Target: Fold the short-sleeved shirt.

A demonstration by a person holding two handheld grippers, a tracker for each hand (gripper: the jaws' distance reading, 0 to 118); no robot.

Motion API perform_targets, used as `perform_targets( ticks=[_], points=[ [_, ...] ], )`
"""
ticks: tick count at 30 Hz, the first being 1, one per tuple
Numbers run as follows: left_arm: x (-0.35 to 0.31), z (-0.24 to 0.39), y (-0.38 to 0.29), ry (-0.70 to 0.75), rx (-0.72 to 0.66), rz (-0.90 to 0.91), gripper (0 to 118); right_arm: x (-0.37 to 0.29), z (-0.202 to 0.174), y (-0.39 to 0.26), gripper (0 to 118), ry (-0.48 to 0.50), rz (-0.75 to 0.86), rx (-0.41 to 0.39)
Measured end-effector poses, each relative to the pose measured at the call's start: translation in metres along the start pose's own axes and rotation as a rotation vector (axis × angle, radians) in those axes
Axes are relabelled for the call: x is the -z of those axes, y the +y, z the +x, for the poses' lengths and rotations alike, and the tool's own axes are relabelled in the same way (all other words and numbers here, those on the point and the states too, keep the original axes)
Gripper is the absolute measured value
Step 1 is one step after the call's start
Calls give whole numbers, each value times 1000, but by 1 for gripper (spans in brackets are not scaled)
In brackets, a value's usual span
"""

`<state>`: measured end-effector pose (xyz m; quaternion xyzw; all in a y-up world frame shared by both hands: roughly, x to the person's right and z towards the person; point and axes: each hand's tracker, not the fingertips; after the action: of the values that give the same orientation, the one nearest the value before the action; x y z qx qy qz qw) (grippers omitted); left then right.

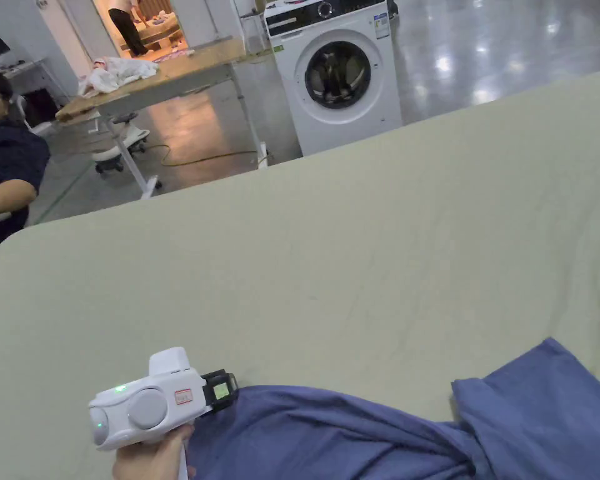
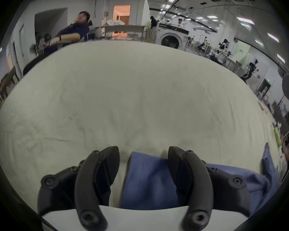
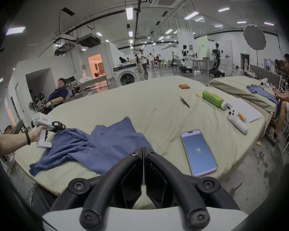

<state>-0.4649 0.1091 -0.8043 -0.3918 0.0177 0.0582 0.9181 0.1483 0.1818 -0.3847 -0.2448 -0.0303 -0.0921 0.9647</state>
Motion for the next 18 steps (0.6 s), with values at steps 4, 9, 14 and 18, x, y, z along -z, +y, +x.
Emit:
perform_targets(
  ticks=[4, 9, 14, 18],
  points=[
    [-9, 26, 5, 50, 161, -10, 38, 6, 4, -3, 0, 5, -43, -10],
    [-4, 52, 8, 70, 220, -73, 9, 27, 3, 6, 0, -4, -32, 23],
    [7, 52, 11, 39, 181, -175, 4, 107, 19, 38, 76, 18, -160, 87],
    [8, 50, 14, 31, 150, -200, 4, 190, 27, 55, 82, 20, -313, 146]
  ],
)
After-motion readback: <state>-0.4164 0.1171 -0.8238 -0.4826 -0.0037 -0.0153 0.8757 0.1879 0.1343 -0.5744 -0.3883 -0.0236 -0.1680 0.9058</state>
